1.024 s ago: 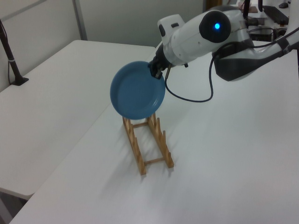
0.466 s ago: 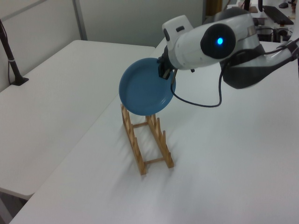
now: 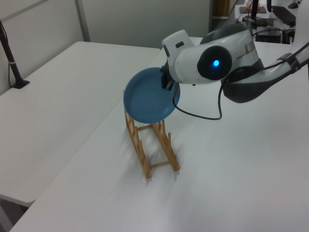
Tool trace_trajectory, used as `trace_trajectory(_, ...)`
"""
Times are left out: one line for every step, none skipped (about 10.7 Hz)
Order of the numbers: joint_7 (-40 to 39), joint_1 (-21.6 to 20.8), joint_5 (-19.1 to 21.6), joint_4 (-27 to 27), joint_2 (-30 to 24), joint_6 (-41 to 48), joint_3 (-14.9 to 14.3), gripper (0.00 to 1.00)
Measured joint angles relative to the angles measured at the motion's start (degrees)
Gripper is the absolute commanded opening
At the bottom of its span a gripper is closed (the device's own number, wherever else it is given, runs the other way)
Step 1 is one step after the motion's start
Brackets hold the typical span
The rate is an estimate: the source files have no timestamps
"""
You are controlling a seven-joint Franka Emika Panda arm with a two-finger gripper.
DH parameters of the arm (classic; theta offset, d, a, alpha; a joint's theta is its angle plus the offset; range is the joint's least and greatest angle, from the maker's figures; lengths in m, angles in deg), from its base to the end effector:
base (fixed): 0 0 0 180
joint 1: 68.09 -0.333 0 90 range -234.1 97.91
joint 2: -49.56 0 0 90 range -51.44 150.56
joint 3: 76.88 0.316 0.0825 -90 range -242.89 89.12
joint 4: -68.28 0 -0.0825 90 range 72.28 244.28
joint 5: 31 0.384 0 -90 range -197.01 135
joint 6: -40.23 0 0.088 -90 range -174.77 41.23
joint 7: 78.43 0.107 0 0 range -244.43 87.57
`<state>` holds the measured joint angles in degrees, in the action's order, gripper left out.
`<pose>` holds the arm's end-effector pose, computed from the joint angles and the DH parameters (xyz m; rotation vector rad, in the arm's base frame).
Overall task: Place plate in plate rack
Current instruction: 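Lower the plate upright between the rack pegs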
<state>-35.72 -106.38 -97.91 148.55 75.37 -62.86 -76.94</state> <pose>0.5979 0.3725 0.4923 2.1020 0.2661 0.8267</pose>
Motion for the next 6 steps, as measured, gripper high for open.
trace_trajectory(0.13, -0.02, -0.01, -0.02, 0.76, 0.0, 0.01, 0.0)
trace_trajectory(0.19, -0.03, -0.01, -0.03, 1.53, 0.0, 0.03, 0.0)
trace_trajectory(0.28, -0.03, -0.01, -0.04, 2.1, 0.0, 0.03, 0.0)
trace_trajectory(0.32, -0.04, -0.01, -0.06, 2.38, 0.0, 0.04, 0.08)
trace_trajectory(0.32, -0.05, -0.01, -0.08, 2.41, 0.0, 0.09, 0.15)
trace_trajectory(0.32, -0.1, -0.01, -0.1, 2.41, -0.14, 0.18, 0.21)
